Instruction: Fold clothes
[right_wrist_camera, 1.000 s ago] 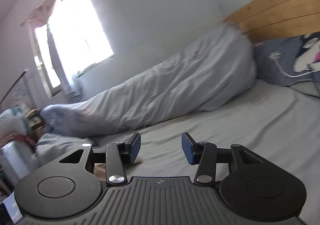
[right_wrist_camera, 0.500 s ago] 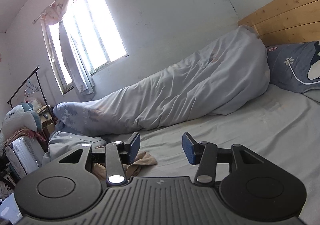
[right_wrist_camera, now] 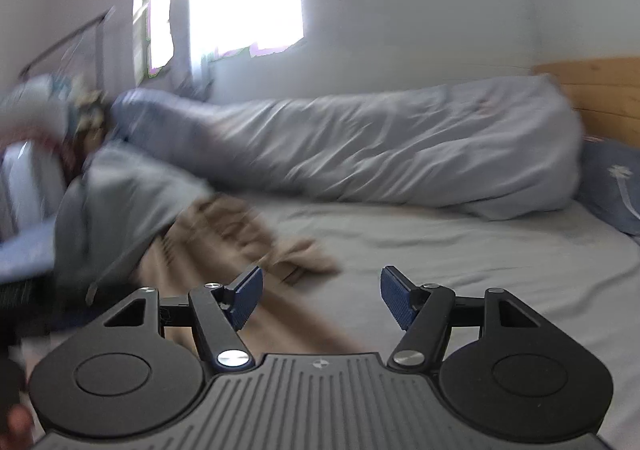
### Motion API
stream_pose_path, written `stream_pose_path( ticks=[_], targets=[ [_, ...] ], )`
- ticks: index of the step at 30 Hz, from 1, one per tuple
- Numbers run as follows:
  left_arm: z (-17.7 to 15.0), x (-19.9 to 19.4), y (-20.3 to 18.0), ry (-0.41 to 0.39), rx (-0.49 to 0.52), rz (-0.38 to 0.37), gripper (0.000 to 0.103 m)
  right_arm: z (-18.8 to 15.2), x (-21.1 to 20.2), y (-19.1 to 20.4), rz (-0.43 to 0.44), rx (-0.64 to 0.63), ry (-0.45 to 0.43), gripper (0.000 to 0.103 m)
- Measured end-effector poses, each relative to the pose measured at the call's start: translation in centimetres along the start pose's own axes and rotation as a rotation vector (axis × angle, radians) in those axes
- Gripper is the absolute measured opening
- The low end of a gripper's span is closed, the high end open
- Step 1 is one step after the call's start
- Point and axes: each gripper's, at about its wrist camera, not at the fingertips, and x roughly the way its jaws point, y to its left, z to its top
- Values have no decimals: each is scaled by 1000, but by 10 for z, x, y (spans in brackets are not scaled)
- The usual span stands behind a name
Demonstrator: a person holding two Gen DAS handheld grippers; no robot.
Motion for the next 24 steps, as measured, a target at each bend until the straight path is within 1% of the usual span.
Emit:
stream_pose_path(
  ticks=[2, 4, 7, 10, 15, 18, 21, 24],
  targets=[
    [6, -2, 9, -4, 12, 40, 95, -8, 13, 26, 36, -77, 30, 67],
    [13, 1, 16, 3, 7, 67, 95, -17, 25, 52, 53, -162, 50, 67],
    [22, 1, 29, 5, -34, 77, 95, -31, 41, 80, 67, -234, 79, 67],
    [26, -4, 38, 1, -70, 83, 95, -43, 53, 99, 40, -307, 85, 67],
    [26, 6, 48, 29, -102, 91, 95, -51, 69, 103, 0, -307, 109, 60],
    [22, 8, 48, 56, -94, 90, 95, -52, 73, 105, -10, -299, 116, 59],
    [19, 8, 49, 68, -79, 80, 95, -50, 74, 111, -19, -300, 104, 59],
    [18, 4, 51, 65, -73, 79, 95, -49, 79, 119, -25, -327, 93, 55]
  ],
)
